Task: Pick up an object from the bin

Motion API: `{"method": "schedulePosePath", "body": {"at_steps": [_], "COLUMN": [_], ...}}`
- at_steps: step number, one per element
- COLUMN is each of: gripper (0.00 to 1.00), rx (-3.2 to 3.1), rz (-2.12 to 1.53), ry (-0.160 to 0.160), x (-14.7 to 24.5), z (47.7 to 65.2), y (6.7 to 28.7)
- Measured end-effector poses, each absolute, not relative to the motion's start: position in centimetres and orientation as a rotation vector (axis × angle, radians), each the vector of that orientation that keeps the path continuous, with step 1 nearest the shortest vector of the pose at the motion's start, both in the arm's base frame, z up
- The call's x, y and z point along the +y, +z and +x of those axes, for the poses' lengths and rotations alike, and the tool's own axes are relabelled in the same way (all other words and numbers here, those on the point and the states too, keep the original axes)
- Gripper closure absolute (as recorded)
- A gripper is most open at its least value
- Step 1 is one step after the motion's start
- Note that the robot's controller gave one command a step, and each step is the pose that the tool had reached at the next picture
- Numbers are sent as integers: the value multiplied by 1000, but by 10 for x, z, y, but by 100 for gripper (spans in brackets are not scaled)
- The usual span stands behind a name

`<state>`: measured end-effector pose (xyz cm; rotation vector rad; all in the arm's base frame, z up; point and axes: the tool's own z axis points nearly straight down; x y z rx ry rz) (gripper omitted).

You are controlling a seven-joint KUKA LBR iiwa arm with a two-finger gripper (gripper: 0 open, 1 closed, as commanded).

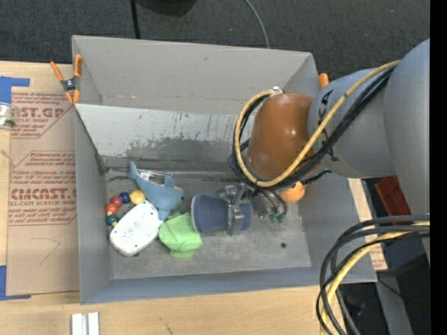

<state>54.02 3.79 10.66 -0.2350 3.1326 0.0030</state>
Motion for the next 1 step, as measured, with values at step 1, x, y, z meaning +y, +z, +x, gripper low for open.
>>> {"method": "schedulePosePath", "body": {"at_steps": [1], "gripper": [100], "rx": [3124], "rz": [-234], "ry": [2], "x": [38], "z": [543], "y": [123]}}
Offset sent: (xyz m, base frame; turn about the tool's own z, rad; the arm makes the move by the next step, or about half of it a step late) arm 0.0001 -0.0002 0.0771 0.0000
